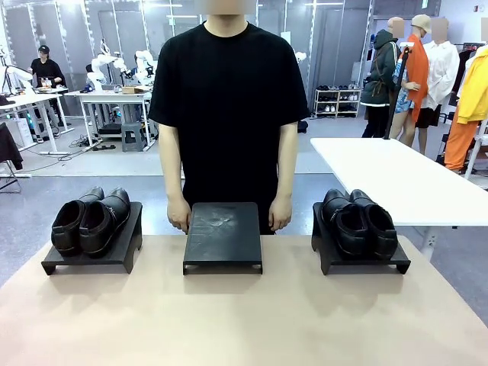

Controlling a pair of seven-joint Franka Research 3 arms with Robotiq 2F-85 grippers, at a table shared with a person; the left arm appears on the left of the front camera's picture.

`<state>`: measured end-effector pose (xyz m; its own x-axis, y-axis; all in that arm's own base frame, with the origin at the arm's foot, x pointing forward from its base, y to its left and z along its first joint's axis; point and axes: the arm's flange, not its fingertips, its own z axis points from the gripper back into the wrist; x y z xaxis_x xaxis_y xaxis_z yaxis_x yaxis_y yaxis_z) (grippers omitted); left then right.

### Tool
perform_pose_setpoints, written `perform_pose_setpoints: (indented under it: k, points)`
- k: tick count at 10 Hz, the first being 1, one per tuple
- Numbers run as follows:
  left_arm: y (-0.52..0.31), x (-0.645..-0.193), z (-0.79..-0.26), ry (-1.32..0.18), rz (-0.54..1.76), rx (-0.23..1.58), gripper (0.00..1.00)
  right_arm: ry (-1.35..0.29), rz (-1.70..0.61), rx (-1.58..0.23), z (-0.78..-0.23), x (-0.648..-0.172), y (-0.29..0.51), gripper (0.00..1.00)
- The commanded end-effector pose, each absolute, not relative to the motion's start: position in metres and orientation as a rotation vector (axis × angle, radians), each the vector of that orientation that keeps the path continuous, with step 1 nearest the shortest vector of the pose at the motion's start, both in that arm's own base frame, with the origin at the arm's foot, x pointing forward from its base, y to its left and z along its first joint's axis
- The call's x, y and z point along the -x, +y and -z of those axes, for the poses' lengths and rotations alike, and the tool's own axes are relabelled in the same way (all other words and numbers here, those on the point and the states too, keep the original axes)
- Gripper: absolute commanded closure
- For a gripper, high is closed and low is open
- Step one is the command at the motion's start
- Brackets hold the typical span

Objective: Place the shoes on the stand as instructed by the person.
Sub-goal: Pick up another pair of Shoes and place it on the Shoes Stand indicated by the person.

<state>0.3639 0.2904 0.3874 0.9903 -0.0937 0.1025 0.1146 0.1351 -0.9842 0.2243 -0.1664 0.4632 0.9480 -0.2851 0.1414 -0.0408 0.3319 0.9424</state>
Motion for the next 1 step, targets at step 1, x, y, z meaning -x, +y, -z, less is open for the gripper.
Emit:
perform_pose_setpoints:
  k: [1]
  points:
    - [0.2917, -0.3644, -0.3904, -0.002, 0.144, 1.408, 0.00, -0.319, 0.146, -1.230, -0.4628, -0.2235, -0.1674, 0.00]
